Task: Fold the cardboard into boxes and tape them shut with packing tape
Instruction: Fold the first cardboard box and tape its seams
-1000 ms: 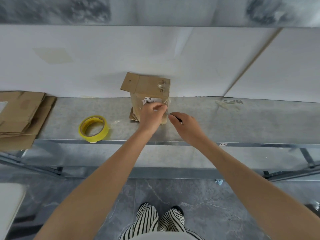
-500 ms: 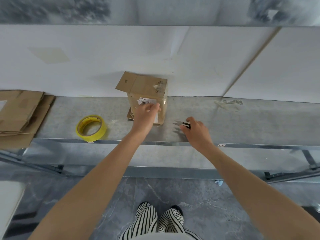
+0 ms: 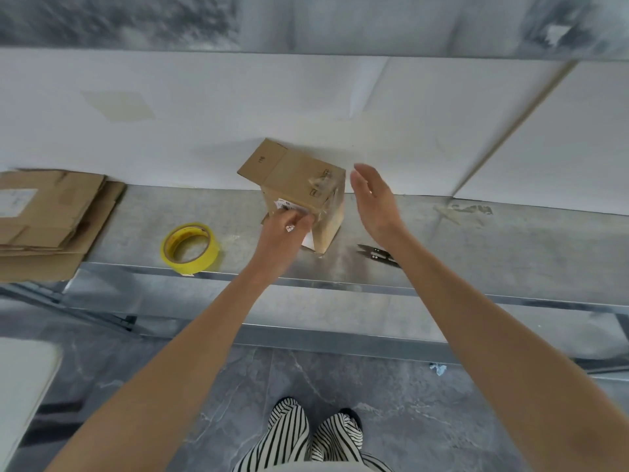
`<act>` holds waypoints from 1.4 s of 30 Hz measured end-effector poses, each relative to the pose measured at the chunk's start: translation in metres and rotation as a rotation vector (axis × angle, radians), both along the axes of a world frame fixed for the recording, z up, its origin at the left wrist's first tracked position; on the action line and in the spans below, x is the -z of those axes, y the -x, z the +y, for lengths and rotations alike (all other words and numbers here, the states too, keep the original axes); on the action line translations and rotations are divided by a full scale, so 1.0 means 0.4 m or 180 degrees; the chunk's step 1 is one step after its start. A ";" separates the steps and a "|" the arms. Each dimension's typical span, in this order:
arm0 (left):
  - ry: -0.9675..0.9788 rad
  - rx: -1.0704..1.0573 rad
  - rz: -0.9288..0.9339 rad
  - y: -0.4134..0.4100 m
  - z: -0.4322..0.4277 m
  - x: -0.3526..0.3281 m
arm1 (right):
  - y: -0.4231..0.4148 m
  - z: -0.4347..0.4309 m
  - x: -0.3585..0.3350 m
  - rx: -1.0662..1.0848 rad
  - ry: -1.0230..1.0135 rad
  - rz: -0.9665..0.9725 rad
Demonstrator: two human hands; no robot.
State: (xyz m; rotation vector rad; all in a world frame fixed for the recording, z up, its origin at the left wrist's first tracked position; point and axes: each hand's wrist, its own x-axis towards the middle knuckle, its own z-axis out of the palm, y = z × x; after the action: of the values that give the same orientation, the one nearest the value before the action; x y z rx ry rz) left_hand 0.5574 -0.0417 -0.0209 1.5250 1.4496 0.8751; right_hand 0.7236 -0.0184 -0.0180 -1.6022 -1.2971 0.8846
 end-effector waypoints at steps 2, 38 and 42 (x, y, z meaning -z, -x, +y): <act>-0.0069 0.0001 0.0165 0.015 0.004 0.001 | 0.030 0.019 -0.045 -0.0370 0.0062 0.0159; 0.0879 -0.0468 -0.1428 0.190 0.021 0.025 | 0.167 -0.088 -0.009 -0.0446 0.0213 -0.0500; 0.0857 -0.0591 -0.1503 0.186 0.020 0.035 | 0.171 -0.092 -0.013 -0.0430 0.0220 -0.0505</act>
State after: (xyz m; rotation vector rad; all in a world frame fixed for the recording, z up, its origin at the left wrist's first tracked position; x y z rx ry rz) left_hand 0.4831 -0.0336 -0.0347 0.9179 1.3037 1.0211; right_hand 0.6554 -0.0551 -0.0128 -1.6821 -1.5149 0.9074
